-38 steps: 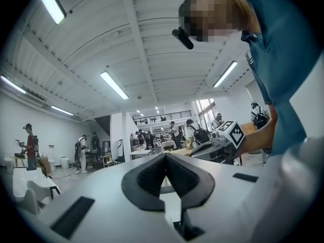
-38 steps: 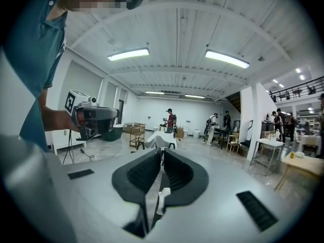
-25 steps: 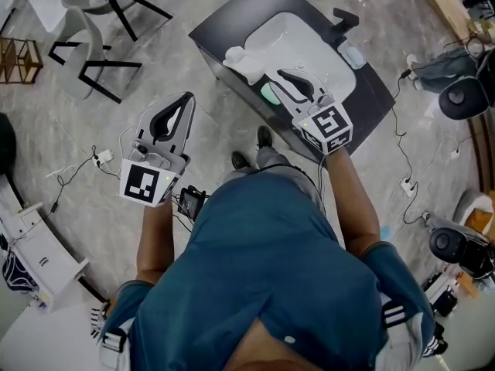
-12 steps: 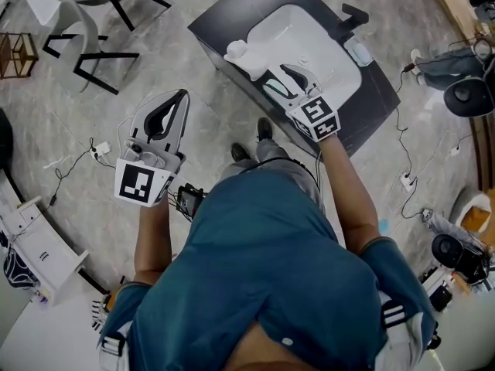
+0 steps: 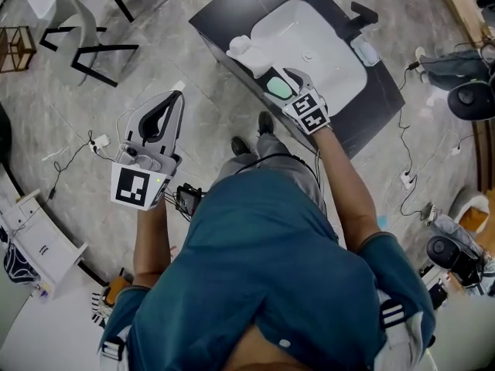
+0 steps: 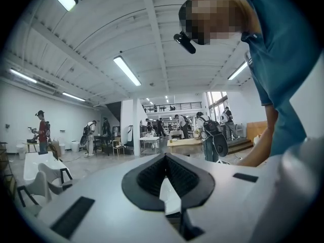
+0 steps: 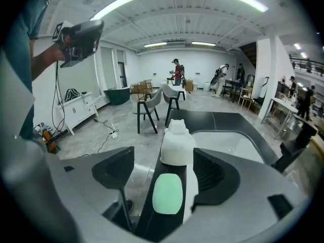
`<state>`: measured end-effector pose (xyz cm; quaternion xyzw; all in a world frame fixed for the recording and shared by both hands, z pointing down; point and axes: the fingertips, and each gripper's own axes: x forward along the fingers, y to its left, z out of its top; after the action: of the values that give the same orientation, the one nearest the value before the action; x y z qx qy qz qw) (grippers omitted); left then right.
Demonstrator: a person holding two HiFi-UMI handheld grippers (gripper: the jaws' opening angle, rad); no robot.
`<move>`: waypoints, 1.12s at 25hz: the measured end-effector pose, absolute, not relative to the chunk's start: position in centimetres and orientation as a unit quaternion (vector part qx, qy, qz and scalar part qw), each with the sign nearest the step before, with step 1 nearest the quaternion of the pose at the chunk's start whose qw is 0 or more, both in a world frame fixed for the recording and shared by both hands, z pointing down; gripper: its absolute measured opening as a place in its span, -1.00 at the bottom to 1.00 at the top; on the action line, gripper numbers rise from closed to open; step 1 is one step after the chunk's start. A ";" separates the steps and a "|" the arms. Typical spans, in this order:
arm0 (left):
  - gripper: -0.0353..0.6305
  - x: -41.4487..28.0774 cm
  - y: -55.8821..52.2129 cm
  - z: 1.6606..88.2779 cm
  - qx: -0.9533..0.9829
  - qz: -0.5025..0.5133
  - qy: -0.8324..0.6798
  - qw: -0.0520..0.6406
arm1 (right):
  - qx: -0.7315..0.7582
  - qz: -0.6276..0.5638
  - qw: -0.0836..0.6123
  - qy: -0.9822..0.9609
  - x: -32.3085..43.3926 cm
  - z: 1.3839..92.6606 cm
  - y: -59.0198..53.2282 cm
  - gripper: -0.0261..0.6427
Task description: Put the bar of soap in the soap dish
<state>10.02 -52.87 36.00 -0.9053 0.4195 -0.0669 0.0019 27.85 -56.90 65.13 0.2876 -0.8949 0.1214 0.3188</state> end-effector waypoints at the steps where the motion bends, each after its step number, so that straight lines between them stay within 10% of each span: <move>1: -0.88 9.9 -53.0 36.2 -0.904 -0.069 0.421 0.000 | 0.286 0.125 0.328 -0.892 28.0 66.1 -56.8 0.13; 28: -0.88 10.3 -54.4 39.3 -0.892 -0.095 0.439 -0.038 | 0.273 0.116 0.444 -0.846 29.7 77.6 -55.6 0.33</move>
<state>10.34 -54.38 39.26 -0.8925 0.4393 -0.0952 -0.0376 29.74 -55.62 77.64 0.2725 -0.8456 0.1160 0.4441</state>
